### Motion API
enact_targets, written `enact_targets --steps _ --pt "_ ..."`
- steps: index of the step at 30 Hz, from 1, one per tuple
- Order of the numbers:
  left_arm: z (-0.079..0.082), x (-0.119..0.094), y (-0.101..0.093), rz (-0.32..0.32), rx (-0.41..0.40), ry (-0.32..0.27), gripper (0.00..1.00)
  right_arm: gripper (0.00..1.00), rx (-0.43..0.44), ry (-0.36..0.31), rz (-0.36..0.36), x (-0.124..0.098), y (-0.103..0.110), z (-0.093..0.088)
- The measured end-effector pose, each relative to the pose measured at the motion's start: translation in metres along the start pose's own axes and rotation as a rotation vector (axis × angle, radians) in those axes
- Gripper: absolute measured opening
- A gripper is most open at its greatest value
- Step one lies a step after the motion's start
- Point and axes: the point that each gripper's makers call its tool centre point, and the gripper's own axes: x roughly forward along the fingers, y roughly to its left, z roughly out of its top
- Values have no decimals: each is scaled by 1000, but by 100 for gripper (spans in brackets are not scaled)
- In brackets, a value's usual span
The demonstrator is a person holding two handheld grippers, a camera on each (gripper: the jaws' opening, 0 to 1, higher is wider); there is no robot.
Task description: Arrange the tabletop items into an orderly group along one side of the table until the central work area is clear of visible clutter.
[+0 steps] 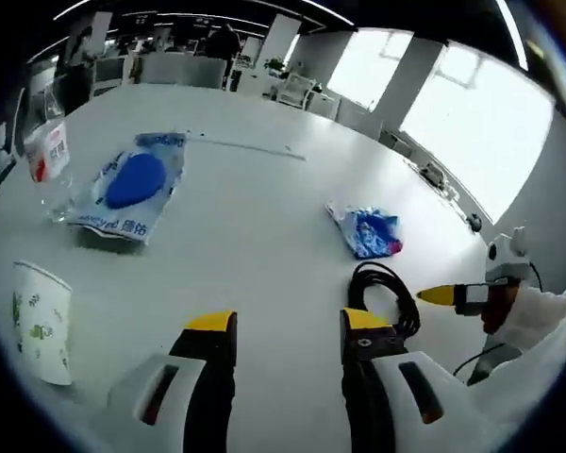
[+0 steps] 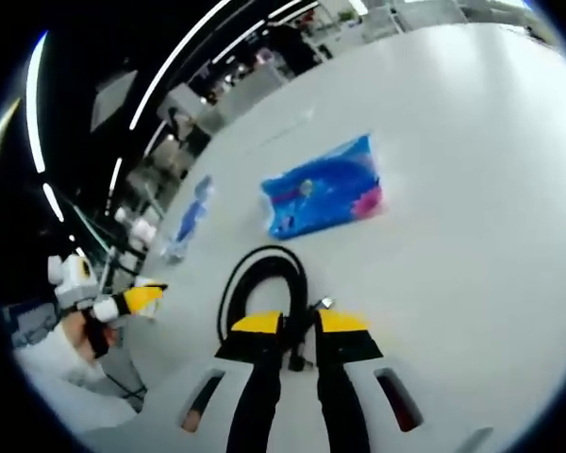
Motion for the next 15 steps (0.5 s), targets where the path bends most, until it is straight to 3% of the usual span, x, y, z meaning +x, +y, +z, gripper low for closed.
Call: enact_targets --steps 3,9,15 --pt "8 0 14 43 -32 -14 43 11 15 -20 -1 -4 -3 1" --pt "27 2 61 193 -233 -64 46 11 48 -44 -5 -9 -8 3" --pt "36 11 75 212 -210 -28 45 11 83 -74 -14 -10 -11 11"
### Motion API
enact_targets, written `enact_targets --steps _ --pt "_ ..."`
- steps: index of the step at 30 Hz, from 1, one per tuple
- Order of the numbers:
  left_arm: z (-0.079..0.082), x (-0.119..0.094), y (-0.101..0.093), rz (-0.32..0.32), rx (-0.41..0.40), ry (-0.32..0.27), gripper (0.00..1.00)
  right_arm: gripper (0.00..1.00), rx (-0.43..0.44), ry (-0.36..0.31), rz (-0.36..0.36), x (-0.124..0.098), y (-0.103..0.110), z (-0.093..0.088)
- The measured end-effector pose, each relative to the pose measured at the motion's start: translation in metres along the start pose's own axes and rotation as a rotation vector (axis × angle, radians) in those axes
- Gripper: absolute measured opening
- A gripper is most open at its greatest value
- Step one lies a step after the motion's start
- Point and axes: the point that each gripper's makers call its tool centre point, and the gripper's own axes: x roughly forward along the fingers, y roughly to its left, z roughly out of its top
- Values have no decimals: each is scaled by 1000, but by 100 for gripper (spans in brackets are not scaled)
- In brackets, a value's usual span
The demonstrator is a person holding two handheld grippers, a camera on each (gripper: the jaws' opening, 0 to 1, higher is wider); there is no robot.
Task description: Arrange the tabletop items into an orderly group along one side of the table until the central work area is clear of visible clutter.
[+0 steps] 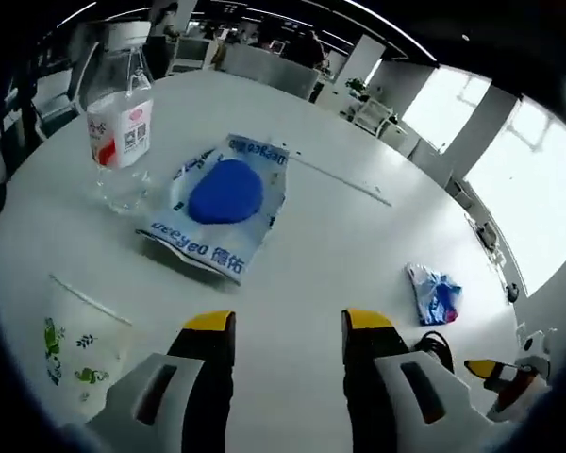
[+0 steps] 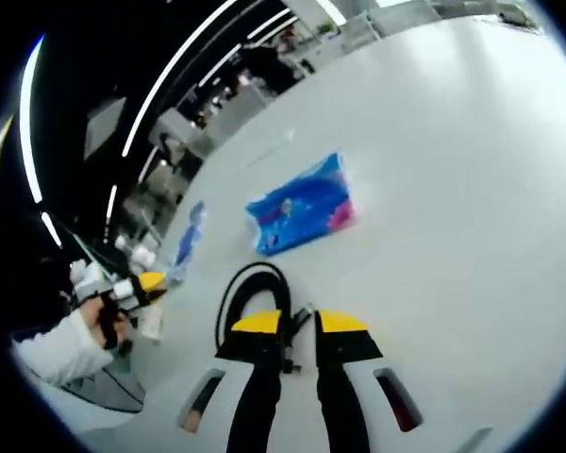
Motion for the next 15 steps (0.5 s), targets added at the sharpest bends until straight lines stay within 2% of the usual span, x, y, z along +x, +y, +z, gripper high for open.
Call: enact_targets --steps 7,8,10,15 --pt "6 5 5 38 -167 -22 47 10 6 16 6 6 2 -4" --pt "5 5 5 36 -179 -21 47 10 5 20 7 6 3 -4" --pt "3 9 4 27 -254 -13 48 10 -3 35 5 9 3 -6" --pt "15 10 17 73 -378 -95 50 10 -9 43 10 13 5 -5"
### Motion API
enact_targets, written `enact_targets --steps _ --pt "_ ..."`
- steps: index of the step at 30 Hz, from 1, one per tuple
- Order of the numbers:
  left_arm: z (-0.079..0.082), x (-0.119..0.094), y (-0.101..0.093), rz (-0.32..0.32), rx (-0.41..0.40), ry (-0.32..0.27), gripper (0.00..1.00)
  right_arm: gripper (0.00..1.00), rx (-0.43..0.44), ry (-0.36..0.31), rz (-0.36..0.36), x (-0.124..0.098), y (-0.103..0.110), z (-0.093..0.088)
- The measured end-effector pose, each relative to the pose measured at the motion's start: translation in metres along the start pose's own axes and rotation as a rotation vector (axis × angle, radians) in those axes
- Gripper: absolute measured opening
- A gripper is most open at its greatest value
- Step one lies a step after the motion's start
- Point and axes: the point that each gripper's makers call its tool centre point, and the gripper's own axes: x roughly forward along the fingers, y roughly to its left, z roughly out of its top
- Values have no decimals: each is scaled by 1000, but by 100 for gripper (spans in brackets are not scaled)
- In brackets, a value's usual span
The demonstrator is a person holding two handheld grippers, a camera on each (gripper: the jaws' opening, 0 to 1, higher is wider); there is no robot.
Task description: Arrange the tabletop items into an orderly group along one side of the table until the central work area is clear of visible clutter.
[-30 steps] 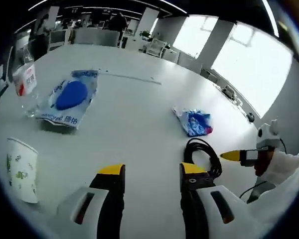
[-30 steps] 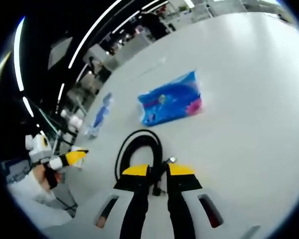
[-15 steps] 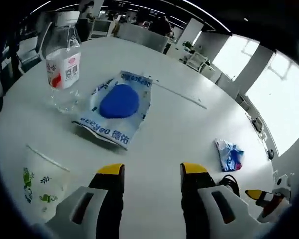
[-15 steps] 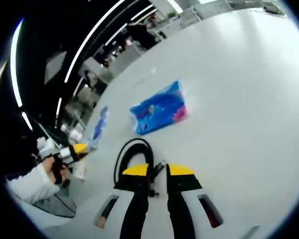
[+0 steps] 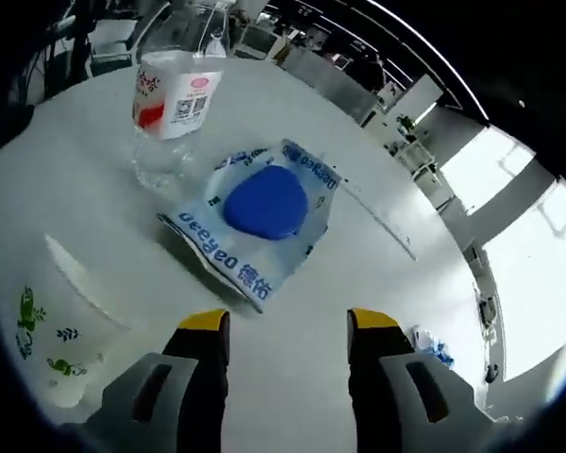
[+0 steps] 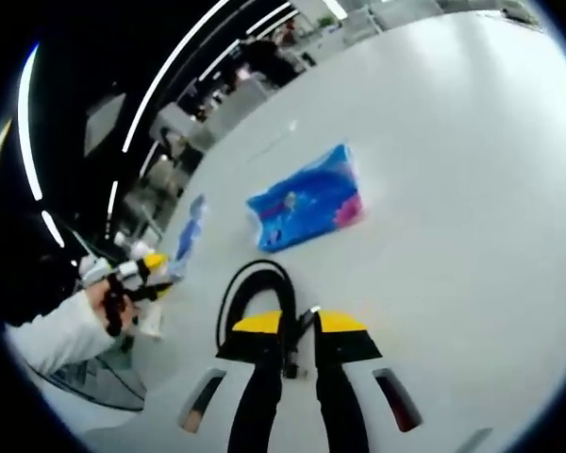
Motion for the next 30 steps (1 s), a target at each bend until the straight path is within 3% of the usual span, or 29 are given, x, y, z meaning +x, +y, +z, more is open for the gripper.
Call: enact_targets --steps 5,7,11,15,19,22,25,27,30 --pt "9 6 1 -34 -75 -16 49 9 -30 37 -11 4 0 -5" --pt "12 9 5 -27 -93 -23 49 9 -29 36 -9 5 0 -4" --pt "17 11 12 -22 -211 -46 47 9 -48 59 -7 9 1 -7" --pt "16 14 19 -11 -243 -51 41 9 -43 67 -4 12 1 -9" --pt "19 19 23 -17 -292 -72 32 8 -48 70 2 13 3 -8" --pt "17 21 32 18 -310 -72 19 7 -47 71 5 13 3 -8" --pt "9 25 35 19 -368 -40 6 6 -41 71 2 13 2 -9" --pt "10 25 39 22 -437 -56 3 5 -39 74 -1 13 1 -9" --pt "10 24 37 20 -375 -55 0 3 -31 70 1 13 1 -9"
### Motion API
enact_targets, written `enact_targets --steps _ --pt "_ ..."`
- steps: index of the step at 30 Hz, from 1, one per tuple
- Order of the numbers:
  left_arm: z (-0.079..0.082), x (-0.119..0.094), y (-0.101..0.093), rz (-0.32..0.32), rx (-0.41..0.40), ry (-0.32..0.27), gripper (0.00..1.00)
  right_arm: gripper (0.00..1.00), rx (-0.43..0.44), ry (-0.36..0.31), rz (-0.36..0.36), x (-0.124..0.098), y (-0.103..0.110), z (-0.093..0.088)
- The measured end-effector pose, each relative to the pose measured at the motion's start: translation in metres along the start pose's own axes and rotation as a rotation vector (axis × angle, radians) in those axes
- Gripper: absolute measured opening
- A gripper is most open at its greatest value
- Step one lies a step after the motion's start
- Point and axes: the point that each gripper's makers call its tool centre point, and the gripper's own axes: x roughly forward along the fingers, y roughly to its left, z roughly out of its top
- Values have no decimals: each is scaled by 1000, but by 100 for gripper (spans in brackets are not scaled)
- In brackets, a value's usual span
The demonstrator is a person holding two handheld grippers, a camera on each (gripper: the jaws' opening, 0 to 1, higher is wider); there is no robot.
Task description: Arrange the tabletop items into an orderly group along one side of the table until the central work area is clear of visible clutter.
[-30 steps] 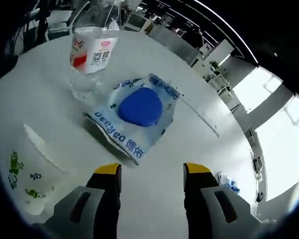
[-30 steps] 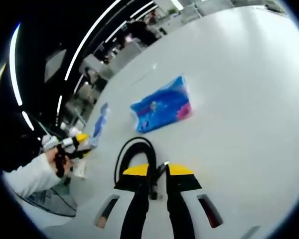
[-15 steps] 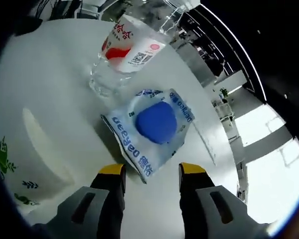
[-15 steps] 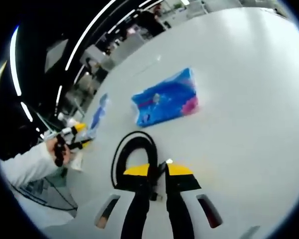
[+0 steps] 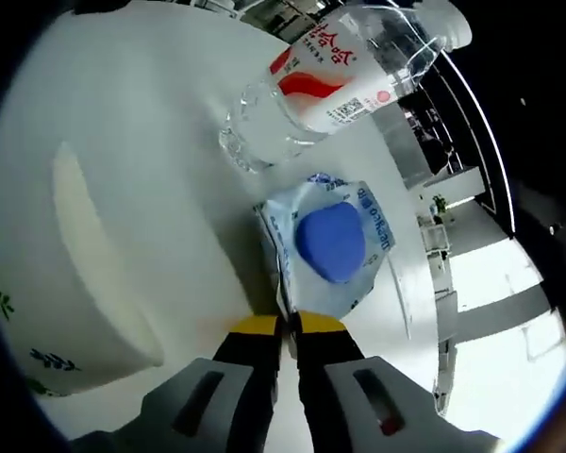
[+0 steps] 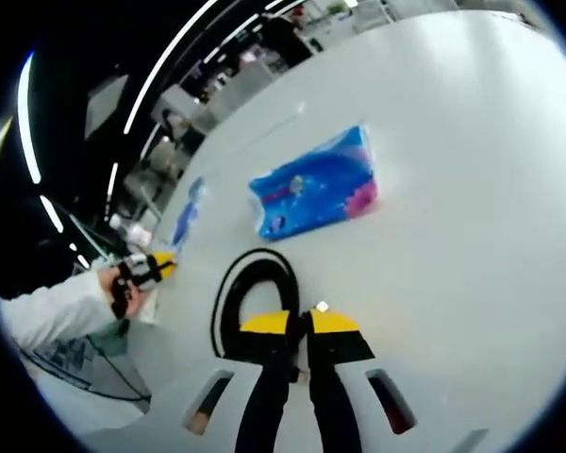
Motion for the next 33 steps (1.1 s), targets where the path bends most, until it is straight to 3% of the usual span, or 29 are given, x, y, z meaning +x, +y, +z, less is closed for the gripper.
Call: enact_targets --steps 4,10,16,21,23,26,30,32,33 --pt "2 -1 -2 -14 0 6 0 2 1 -5 3 -1 2 1" --pt "4 -11 -22 -130 13 19 0 1 1 -26 16 -1 8 9" --pt "12 -26 -48 -232 -4 -11 0 6 18 -48 60 0 22 15" --pt "9 -50 -83 -392 14 12 0 9 220 -124 196 -6 54 36" --pt "6 -60 -96 -459 -8 17 0 12 262 -149 251 -8 70 45" --pt "1 -72 -110 -522 -1 27 0 24 316 -162 314 -8 88 52" --pt "-15 -95 -136 -644 71 73 0 42 548 -184 466 -8 120 65" --pt "-19 -104 -143 -690 95 73 0 49 613 -185 494 -2 126 67" --pt "-26 -112 -150 -735 95 102 0 53 649 -181 497 0 130 66"
